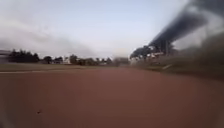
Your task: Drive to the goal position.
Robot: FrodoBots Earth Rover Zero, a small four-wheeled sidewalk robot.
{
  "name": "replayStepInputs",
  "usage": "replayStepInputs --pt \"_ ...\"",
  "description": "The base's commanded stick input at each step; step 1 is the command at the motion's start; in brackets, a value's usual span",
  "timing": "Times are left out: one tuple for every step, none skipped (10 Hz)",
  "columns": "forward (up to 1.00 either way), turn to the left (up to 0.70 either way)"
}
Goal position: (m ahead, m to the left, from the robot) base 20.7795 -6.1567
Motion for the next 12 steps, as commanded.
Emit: replayStepInputs --pt "0.7 0.0" --pt "0.7 0.0" --pt "0.68 0.0" --pt "0.55 0.0" --pt "0.41 0.0" --pt "0.28 0.0" --pt "0.14 0.0" --pt "0.01 0.0" --pt "0.0 0.0" --pt "0.06 -0.03" --pt "0.15 -0.08" --pt "0.24 -0.12"
